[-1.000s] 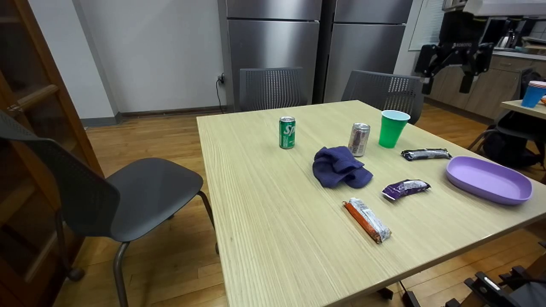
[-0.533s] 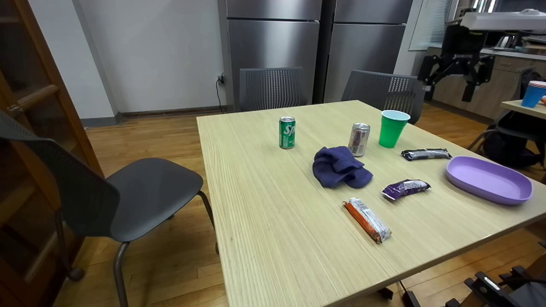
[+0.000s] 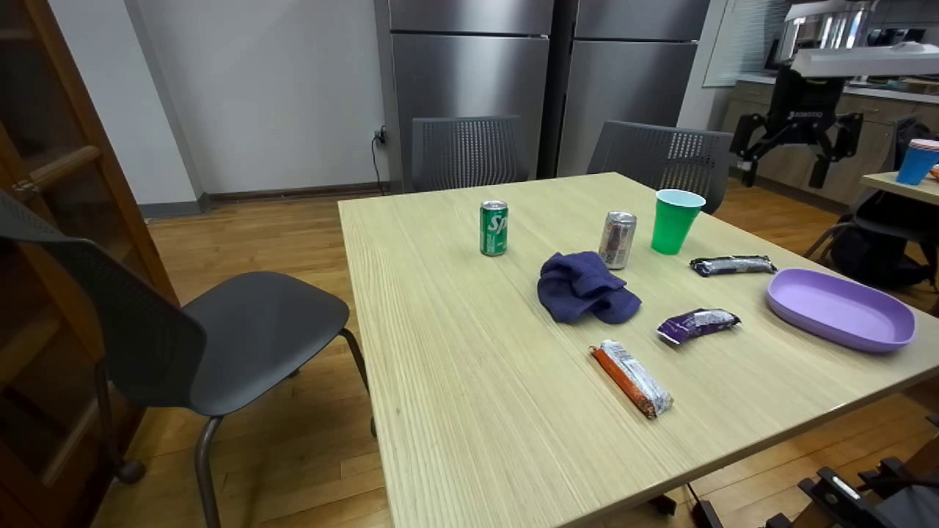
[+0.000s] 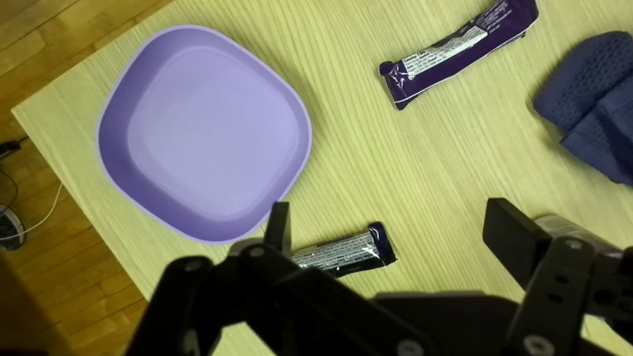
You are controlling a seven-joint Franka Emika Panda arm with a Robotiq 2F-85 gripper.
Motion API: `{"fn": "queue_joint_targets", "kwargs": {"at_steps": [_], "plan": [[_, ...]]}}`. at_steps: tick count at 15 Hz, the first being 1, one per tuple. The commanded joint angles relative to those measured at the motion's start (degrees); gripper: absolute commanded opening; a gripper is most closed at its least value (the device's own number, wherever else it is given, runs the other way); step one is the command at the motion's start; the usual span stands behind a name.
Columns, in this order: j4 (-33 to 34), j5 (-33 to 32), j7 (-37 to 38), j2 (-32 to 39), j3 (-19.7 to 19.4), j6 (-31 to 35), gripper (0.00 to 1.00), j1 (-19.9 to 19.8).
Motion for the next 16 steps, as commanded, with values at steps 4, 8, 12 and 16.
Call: {"fn": "queue_joint_targets", "kwargs": {"at_steps": [4,8,12,16], "plan": [[5.83,0.25,6.3,6.51,-1.25,1.49,1.0,-0.89],[9.33,-0.05,8.86,9.92,-1.71,1.08,1.0,-0.55],[7.83,-0.19,7.6,9.45,-1.61,2.14,1.0,-0.72],[8.14,-0.19,7.65,9.59,-1.61,2.13,1.0,-0.72]]}}
